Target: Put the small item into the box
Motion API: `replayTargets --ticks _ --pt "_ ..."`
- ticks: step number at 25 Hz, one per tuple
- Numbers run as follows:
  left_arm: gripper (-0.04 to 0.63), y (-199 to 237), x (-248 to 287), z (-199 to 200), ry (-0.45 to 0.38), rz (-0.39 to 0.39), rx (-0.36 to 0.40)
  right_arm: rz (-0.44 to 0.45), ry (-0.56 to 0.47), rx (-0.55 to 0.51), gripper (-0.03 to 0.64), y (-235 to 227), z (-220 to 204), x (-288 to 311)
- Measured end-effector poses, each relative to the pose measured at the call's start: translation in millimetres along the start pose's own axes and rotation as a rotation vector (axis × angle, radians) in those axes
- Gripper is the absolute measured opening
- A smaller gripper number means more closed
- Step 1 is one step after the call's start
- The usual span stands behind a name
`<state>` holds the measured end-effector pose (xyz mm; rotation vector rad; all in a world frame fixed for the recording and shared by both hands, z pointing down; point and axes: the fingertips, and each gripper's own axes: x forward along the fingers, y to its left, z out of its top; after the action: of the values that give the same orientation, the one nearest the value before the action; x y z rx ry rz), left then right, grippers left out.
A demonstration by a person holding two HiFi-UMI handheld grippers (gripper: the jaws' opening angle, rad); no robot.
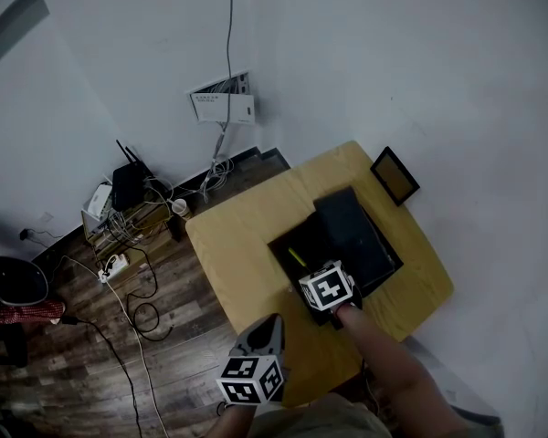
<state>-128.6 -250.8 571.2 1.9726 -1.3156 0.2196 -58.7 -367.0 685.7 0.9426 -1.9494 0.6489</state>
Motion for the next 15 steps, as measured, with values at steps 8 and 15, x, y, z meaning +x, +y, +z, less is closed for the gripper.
replayTargets --ticks 8,15 --pt "0.003 -11 -7 0 -0.014 -0.001 0.008 0.002 -0.075 0.003 0.095 6 8 -20" --pt "0.003 -29 -21 -6 -0.037 0.004 0.019 0.028 -0.173 0.025 0.095 20 9 -61"
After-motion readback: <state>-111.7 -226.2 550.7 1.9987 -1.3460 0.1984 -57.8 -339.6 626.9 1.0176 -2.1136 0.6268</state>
